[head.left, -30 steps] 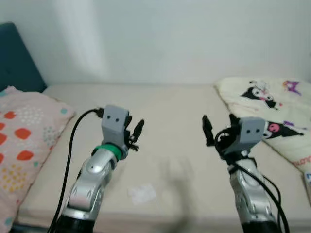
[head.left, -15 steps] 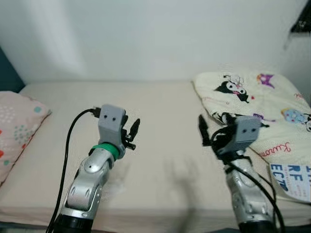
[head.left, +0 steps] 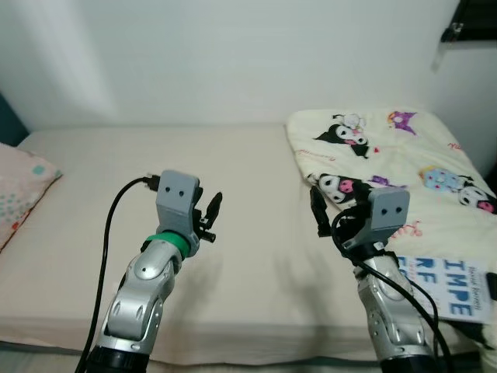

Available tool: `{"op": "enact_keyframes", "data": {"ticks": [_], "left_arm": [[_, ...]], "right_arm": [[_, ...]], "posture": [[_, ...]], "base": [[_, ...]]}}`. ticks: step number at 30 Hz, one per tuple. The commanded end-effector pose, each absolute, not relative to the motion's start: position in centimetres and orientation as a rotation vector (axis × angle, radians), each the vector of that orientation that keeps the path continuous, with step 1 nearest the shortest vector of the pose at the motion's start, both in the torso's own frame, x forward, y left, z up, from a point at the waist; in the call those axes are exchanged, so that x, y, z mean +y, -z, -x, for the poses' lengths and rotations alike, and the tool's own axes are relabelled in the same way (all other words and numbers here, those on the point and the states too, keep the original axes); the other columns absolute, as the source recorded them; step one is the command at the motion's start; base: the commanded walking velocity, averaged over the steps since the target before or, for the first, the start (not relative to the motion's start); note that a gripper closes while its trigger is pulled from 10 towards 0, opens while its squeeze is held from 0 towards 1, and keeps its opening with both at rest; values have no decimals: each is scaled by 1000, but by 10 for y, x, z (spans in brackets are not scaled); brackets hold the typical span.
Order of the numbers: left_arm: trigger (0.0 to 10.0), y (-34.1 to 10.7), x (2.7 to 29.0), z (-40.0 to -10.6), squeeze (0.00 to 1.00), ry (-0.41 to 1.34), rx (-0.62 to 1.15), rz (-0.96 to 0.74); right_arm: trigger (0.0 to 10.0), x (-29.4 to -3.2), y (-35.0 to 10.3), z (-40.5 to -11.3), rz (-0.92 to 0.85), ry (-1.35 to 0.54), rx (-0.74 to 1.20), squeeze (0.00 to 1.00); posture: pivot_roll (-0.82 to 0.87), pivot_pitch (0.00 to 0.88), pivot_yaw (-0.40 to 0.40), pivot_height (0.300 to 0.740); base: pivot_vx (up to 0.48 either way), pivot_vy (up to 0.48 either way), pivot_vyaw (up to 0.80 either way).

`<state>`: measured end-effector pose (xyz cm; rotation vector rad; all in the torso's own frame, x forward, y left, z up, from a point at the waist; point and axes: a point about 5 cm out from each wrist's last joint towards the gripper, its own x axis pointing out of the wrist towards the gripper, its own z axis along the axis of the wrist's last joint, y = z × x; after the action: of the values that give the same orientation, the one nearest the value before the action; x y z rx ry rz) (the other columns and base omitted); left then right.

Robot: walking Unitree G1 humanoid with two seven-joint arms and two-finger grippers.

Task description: Clean up the room

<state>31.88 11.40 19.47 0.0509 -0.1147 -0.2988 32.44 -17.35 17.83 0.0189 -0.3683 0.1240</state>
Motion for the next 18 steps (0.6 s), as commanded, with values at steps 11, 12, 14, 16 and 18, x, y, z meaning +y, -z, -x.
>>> {"op": "enact_keyframes", "data": {"ticks": [11,12,14,16,18], "left_arm": [[10000,-192,119,-318,0,286,-100,-59],[10000,-192,119,-319,0,285,-100,-59],[10000,-192,119,-319,0,286,-100,-59],[10000,-192,119,-319,0,286,-100,-59],[10000,-192,119,-319,0,286,-100,-59]], "right_arm": [[10000,-172,-173,-322,-35,-122,-353,0],[10000,-172,-173,-322,-36,-122,-353,0],[10000,-172,-173,-322,-36,-123,-352,0],[10000,-172,-173,-322,-36,-124,-352,0],[10000,-172,-173,-322,-37,-124,-352,0]], "posture": [[-136,62,110,740],[-137,63,111,740],[-137,63,111,740],[-137,62,111,740],[-138,62,111,740]], "base": [[0,-314,0],[0,-315,0],[0,-315,0],[0,-313,0],[0,-311,0]]}}
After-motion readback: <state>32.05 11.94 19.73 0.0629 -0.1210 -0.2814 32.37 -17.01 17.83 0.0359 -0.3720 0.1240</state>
